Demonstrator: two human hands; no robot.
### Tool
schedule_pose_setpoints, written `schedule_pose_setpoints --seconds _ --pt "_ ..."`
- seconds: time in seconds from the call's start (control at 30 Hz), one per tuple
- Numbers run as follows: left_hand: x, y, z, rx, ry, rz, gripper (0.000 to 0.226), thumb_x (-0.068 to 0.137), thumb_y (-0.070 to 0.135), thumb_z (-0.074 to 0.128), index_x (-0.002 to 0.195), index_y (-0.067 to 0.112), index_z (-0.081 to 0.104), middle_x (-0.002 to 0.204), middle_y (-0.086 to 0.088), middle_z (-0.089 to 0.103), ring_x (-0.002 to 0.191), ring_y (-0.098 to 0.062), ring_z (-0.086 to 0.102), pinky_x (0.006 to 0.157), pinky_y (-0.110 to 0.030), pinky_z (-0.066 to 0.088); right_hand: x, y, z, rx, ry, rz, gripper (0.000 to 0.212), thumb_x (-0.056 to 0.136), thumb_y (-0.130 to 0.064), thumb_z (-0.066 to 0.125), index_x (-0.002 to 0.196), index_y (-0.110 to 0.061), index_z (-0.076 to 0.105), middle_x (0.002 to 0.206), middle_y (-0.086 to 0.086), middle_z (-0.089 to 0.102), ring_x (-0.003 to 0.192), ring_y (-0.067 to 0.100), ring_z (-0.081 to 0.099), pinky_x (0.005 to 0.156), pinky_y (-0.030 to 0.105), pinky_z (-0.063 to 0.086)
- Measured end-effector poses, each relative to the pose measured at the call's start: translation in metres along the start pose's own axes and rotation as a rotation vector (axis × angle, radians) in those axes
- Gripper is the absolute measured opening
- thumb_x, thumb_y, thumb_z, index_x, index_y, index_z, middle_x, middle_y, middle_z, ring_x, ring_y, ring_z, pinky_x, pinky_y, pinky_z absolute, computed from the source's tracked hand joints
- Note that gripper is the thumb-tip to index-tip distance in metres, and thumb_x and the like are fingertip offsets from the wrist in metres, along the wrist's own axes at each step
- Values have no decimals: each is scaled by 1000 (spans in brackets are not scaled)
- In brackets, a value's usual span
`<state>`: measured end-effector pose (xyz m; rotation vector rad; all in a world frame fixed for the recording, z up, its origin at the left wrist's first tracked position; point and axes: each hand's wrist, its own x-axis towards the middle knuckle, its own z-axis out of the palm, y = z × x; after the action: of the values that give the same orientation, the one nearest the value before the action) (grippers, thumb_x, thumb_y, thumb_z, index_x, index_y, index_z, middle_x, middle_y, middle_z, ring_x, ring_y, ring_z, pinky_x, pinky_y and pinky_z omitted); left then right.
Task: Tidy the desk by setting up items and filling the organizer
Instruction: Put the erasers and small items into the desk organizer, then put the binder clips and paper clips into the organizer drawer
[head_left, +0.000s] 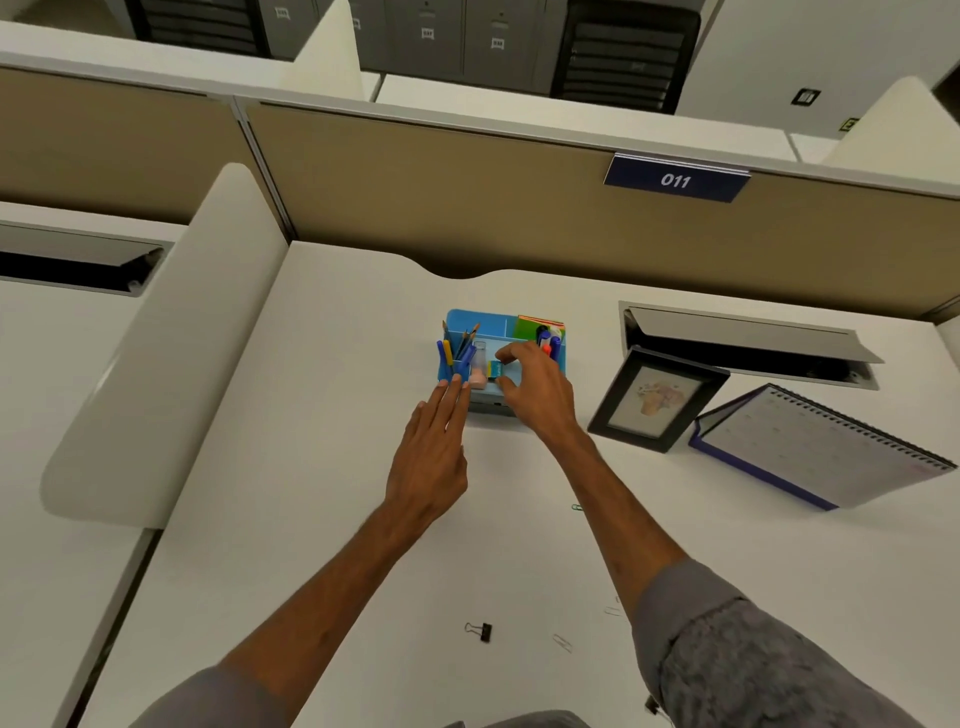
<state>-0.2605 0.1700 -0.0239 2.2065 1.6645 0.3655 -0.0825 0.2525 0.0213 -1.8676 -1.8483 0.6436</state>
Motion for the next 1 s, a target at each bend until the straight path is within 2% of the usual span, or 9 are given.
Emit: schedule_pose_setpoints --seconds 0.17,0.33,0.47,0.53,0.63,0.7,0.8,0.9,1.0 --pt "3 2 5 -36 -8 -46 91 102 18 56 163 18 -12 174 -1 -10 162 -19 -6 133 -37 5 -22 8 2 137 143 23 26 96 -13 71 120 -19 64 131 -1 63 124 18 59 96 33 58" --pt "2 4 5 -23 10 -59 93 98 18 61 166 13 -2 175 -5 -2 163 -21 -1 132 -38 9 -65 16 15 171 273 43 21 97 -13 68 116 -19 65 125 -1 66 121 16 61 90 30 60" --pt "2 7 3 8 9 -59 91 98 17 62 167 11 2 175 -6 2 163 -22 2 132 -39 12 -99 22 34 18 137 77 26 100 -24 63 126 -21 64 128 -2 65 112 15 65 88 25 57" --pt "2 9 2 33 -16 -70 90 100 21 60 167 12 -1 176 -5 -2 163 -22 -2 133 -39 10 -107 23 40 -50 20 83 34 102 -28 60 135 -24 61 138 -1 62 118 16 64 96 26 54" --pt "2 10 0 69 -50 -89 88 104 27 55 166 13 -6 175 -5 -8 163 -21 -7 133 -39 8 -110 19 47 -73 -89 169 41 104 -32 58 144 -27 55 151 0 54 132 18 57 109 35 50" --pt "3 12 -1 86 -62 -101 88 105 28 54 166 13 -7 175 -5 -9 163 -21 -8 133 -39 8 -108 13 49 131 -38 320 33 102 -28 62 135 -25 62 143 0 60 125 19 62 104 35 54" --pt "4 16 -2 104 -58 -99 87 105 29 53 167 13 -6 175 -5 -8 163 -21 -8 133 -37 8 -97 -1 44 890 -3 754 20 101 -18 63 120 -20 70 122 6 72 100 25 72 80 36 63" --pt "4 16 -2 115 -58 -90 88 104 28 55 167 12 -5 175 -6 -9 162 -21 -8 133 -37 8 -85 -9 44 1403 0 892 27 102 -8 55 123 -14 70 121 5 72 107 27 69 80 41 60" --pt "5 14 -2 165 -80 -75 94 101 25 60 166 12 -7 175 -7 -11 162 -23 -10 133 -38 7 -80 -15 49 1682 19 936 36 102 0 46 131 -14 64 130 4 66 123 27 60 89 43 54"
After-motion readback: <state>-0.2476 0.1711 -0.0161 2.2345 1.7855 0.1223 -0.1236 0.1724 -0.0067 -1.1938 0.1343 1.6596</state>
